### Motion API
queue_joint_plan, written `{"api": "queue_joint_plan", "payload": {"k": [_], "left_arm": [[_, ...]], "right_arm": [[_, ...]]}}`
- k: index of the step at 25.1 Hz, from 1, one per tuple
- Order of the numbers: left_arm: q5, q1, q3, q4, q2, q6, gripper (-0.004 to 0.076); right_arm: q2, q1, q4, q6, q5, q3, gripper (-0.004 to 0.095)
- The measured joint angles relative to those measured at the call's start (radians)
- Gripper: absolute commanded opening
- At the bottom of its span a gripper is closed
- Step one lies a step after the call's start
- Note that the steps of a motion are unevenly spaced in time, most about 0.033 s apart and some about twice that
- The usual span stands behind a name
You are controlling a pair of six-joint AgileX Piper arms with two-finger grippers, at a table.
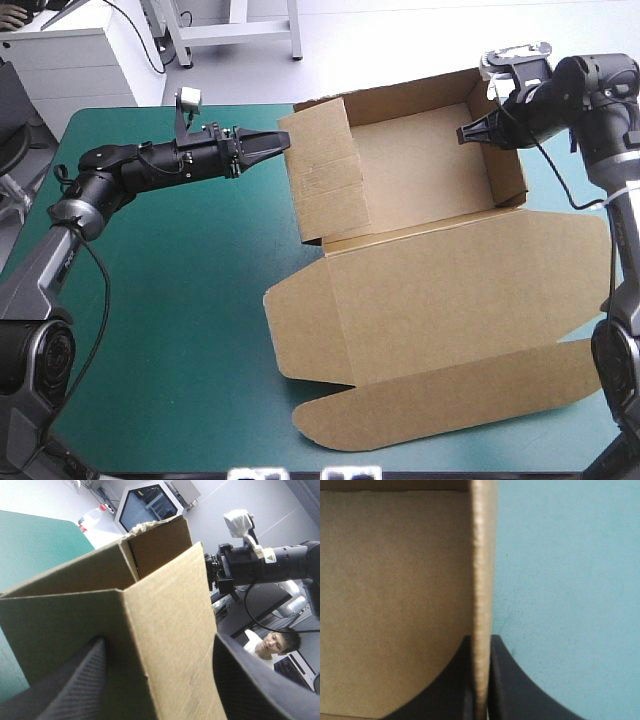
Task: Fold the box
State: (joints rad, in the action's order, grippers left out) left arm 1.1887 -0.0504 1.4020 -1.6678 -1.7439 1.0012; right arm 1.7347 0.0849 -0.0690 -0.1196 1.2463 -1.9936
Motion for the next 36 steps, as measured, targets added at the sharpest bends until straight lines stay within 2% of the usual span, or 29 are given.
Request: {"api": "queue_joint_plan", "payload": {"k": [10, 14, 17, 23, 28, 36], "left_arm": [[-0.043, -0.015, 0.031, 0.204, 0.014, -0.213, 0.0463], [-0.1, -0.085, 0.146, 0.368, 0.016, -0.35, 0.0462], [-0.142, -0.123, 0.202, 0.506, 0.017, -0.457, 0.0462], [-0.215, -0.185, 0.254, 0.703, 0.017, -0.656, 0.0462], [-0.231, -0.209, 0.257, 0.881, 0.017, -0.794, 0.0459], [-0.259, -0.213, 0.258, 0.943, 0.017, -0.858, 0.0436]], "right_arm": [[0.0, 0.006, 0.008, -0.002, 0.0, 0.0, -0.0013], [0.005, 0.081, 0.147, 0.061, 0.0, 0.0, -0.0014], [0.01, 0.111, 0.173, 0.086, 0.0, 0.0, -0.0014], [0.01, 0.132, 0.19, 0.12, -0.001, 0.0, -0.0014], [0.011, 0.145, 0.186, 0.12, -0.007, 0.0, -0.0014], [0.018, 0.158, 0.151, 0.126, -0.017, 0.0, -0.0014]]}}
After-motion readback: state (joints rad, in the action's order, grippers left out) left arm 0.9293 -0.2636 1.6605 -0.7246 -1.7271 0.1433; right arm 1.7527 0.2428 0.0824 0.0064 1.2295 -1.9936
